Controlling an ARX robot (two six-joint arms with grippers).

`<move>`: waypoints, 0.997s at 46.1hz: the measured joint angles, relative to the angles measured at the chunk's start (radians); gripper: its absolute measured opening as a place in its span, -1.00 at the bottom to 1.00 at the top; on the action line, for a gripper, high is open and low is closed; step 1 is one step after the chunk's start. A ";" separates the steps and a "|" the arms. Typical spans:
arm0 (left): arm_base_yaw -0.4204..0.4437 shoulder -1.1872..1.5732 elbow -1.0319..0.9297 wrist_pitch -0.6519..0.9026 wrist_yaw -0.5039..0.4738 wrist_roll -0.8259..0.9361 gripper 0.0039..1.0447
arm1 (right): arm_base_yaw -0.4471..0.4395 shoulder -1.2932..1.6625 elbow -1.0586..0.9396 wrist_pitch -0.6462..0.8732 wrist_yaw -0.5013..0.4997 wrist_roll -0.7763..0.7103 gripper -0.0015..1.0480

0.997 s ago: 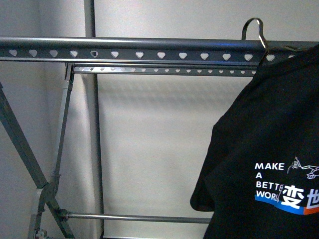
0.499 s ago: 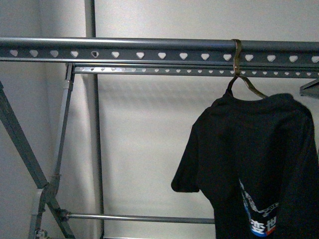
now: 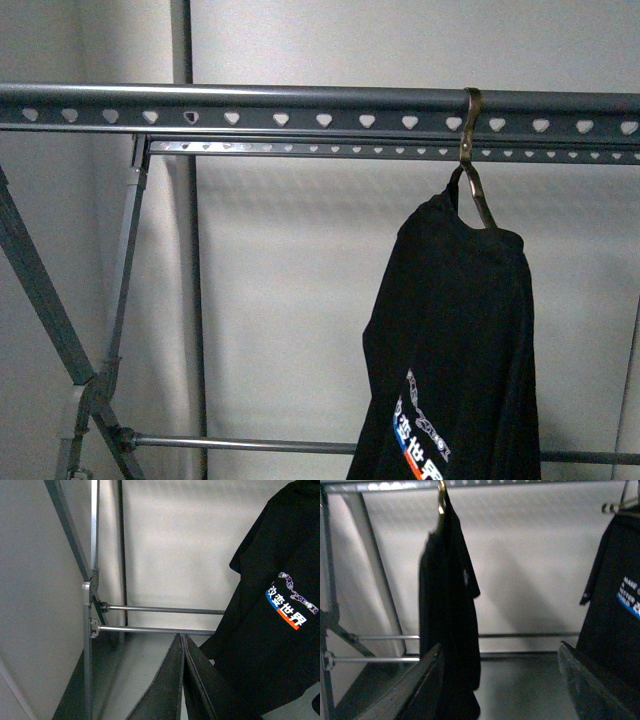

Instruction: Hang clothes on hanger

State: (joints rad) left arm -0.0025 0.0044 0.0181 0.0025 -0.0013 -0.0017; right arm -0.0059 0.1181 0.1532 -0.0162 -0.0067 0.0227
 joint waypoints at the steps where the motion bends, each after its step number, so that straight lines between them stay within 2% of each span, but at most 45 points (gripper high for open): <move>1: 0.000 0.000 0.000 0.000 0.000 0.000 -0.94 | 0.000 -0.011 -0.027 -0.003 0.002 -0.004 0.16; 9: 0.000 0.000 0.000 0.000 0.000 0.000 -0.94 | 0.002 -0.051 -0.069 0.002 0.002 -0.019 -0.61; 13: 0.000 0.000 0.000 0.000 0.000 0.000 -0.94 | 0.002 -0.060 -0.082 0.004 0.002 -0.019 -0.95; 14: 0.000 0.000 0.000 0.000 0.001 0.000 -0.94 | 0.002 -0.061 -0.085 0.004 0.003 -0.023 -0.98; 46: 0.000 0.000 0.000 0.000 0.001 0.000 -0.94 | 0.002 -0.114 -0.146 0.013 0.003 -0.022 -0.95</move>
State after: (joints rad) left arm -0.0025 0.0040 0.0181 0.0025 -0.0006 -0.0017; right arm -0.0036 0.0044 0.0067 -0.0036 -0.0040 0.0010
